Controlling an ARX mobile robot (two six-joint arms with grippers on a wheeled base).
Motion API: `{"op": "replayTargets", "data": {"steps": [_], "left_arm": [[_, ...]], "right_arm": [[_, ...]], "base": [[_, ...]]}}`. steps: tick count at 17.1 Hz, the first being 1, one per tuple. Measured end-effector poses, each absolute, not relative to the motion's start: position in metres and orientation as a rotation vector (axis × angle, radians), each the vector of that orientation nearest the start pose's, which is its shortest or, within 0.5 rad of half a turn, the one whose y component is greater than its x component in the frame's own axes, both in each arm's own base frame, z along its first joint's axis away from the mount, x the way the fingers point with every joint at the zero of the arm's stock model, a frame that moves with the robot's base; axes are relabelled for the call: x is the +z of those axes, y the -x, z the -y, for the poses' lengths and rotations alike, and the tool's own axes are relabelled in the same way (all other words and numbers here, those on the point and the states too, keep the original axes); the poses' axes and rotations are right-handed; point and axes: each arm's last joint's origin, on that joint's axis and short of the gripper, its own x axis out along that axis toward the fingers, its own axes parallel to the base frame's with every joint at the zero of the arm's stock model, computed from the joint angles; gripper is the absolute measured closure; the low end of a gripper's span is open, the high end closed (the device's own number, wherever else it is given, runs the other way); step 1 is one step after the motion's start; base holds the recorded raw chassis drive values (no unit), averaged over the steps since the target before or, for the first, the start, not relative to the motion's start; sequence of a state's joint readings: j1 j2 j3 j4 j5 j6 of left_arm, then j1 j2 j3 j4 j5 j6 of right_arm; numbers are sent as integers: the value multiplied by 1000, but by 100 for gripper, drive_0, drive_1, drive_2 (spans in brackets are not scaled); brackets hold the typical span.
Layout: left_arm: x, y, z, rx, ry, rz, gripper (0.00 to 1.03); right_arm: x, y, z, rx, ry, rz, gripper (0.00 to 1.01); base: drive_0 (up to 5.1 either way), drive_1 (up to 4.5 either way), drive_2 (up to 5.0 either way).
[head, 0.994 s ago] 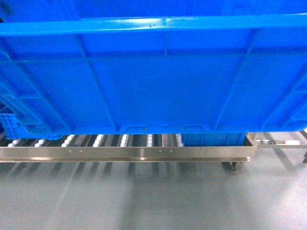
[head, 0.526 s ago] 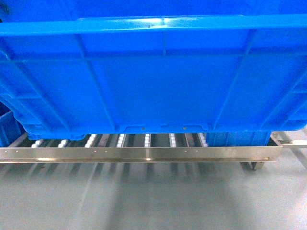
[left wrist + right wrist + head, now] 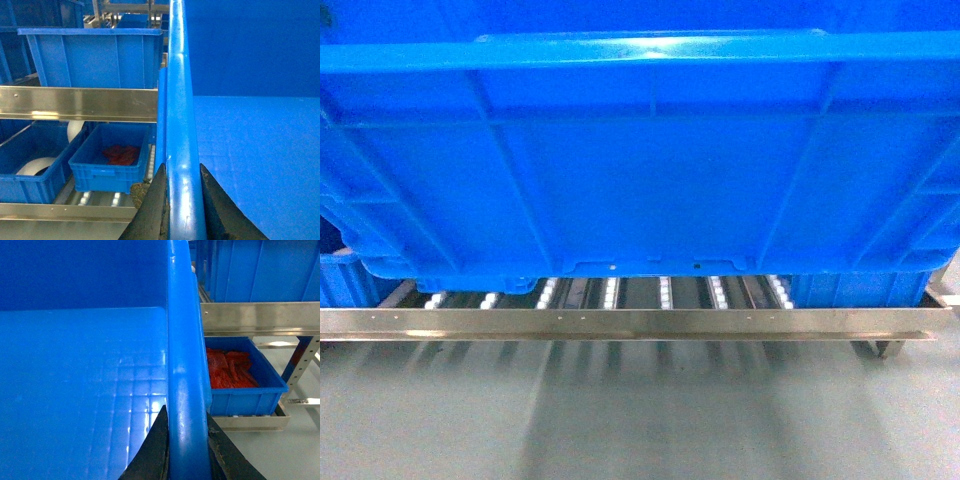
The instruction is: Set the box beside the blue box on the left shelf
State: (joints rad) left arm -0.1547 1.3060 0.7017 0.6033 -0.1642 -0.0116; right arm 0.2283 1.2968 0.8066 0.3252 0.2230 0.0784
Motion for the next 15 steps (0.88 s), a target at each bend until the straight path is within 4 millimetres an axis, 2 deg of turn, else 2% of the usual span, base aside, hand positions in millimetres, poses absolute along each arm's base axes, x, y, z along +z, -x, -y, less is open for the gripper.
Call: {"op": "replayTargets", "data": {"steps": [4, 15], "left_arm": [[268, -280, 41, 2, 13, -5, 94], [268, -280, 41, 2, 13, -5, 94]], "right_arm": [[279, -282, -57, -9, -40, -162, 92], [279, -282, -57, -8, -40, -163, 92]], "base": [[-491, 245, 245], [0, 0, 0]]}}
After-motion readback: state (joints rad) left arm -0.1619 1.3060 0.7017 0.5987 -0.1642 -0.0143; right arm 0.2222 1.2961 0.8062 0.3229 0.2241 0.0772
